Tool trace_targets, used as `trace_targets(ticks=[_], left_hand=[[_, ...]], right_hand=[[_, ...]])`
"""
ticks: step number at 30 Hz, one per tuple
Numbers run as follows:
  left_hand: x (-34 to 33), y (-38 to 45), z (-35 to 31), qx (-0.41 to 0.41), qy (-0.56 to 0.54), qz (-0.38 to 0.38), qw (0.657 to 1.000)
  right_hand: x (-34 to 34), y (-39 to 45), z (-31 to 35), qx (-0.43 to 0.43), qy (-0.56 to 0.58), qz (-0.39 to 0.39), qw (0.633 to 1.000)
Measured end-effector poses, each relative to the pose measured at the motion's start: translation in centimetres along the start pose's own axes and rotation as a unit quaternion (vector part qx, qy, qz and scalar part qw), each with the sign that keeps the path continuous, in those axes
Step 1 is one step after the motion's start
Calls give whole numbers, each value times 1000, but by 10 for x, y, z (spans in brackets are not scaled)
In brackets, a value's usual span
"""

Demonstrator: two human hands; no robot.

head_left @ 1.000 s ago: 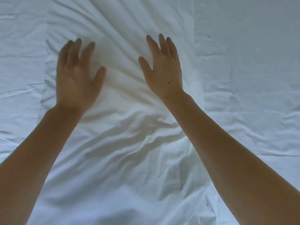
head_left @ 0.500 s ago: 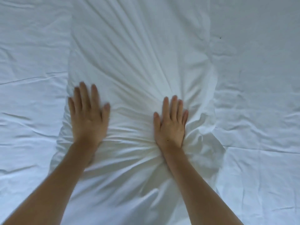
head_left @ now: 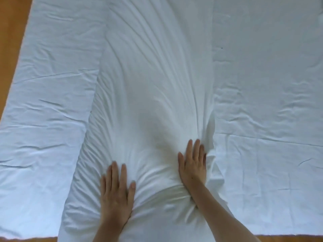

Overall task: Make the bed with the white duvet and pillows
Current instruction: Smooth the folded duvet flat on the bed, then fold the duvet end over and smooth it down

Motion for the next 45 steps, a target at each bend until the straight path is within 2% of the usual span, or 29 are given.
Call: trace_targets(ticks=[4, 7, 9, 12, 14, 17, 26, 29, 33, 37, 40, 45], left_hand=[[-1, -44, 0, -7, 5, 10, 1000], [-1, -59, -1, -31, 0, 14, 999], [3, -59, 0, -51, 4, 3, 999], [15, -53, 17, -78, 26, -39, 996], [23, -57, 46, -52, 25, -70, 996], [21, -79, 84, -16, 23, -50, 998], [-1, -137, 114, 46, -53, -56, 996], [-17, -142, 118, 82, -69, -14, 994], [-15, -129, 115, 101, -28, 73, 992], [30, -135, 115, 97, 10, 183, 978], [82, -157, 112, 83, 17, 243, 966], [157, -229, 125, 187, -123, 221, 949]], right_hand=[[-14, -56, -20, -10, -20, 28, 999], [-8, -82, -22, -20, 9, 39, 999], [4, -102, -9, -8, 33, -4, 999], [15, -127, 26, 49, 0, -114, 992], [3, -140, 34, 51, -29, -99, 993], [-35, -162, 12, -23, -35, -48, 998], [-78, -218, -9, -32, -64, -82, 994], [-99, -214, -17, -25, -85, -49, 995], [-94, -194, -17, -28, -128, 35, 991], [-60, -204, -8, -60, -106, 93, 988], [-19, -219, 17, -90, -47, 139, 985], [53, -274, 108, 57, -11, 118, 991]])
Point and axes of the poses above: each hand's wrist, its own y-axis towards the middle knuckle, its own x-axis out of the back of the hand, z = x × y, the point moved 5 cm from there along y, towards the middle knuckle, and after that the axes turned 6 degrees about -y, right-handed, at the moved point
